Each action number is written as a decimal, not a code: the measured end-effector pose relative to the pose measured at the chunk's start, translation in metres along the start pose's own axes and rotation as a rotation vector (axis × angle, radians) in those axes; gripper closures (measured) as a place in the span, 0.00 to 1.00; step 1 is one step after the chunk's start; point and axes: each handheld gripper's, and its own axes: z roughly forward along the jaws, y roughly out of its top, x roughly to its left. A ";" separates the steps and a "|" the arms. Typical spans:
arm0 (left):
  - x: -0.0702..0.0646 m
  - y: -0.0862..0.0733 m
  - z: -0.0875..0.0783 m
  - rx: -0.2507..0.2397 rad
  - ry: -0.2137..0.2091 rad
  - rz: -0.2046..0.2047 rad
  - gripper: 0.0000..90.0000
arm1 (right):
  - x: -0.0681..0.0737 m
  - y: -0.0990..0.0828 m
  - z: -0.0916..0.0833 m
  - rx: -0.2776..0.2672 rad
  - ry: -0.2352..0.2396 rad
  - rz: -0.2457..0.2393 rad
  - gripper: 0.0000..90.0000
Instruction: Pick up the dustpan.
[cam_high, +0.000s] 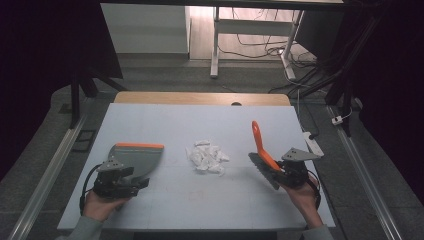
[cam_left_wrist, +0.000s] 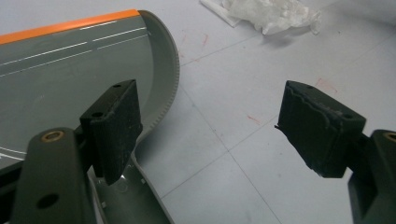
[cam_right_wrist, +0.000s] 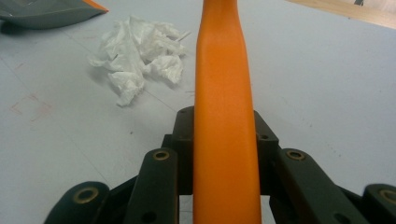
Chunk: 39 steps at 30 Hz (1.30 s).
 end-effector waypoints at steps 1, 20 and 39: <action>0.000 0.000 0.000 -0.001 0.000 0.002 0.24 | 0.000 0.000 0.000 -0.002 -0.001 -0.001 0.78; -0.001 0.002 -0.001 0.000 -0.001 0.010 0.25 | 0.001 0.000 -0.003 -0.019 0.000 0.008 0.78; -0.022 0.018 -0.008 -0.047 0.019 -0.072 0.25 | -0.004 -0.002 -0.006 -0.054 0.046 0.044 0.78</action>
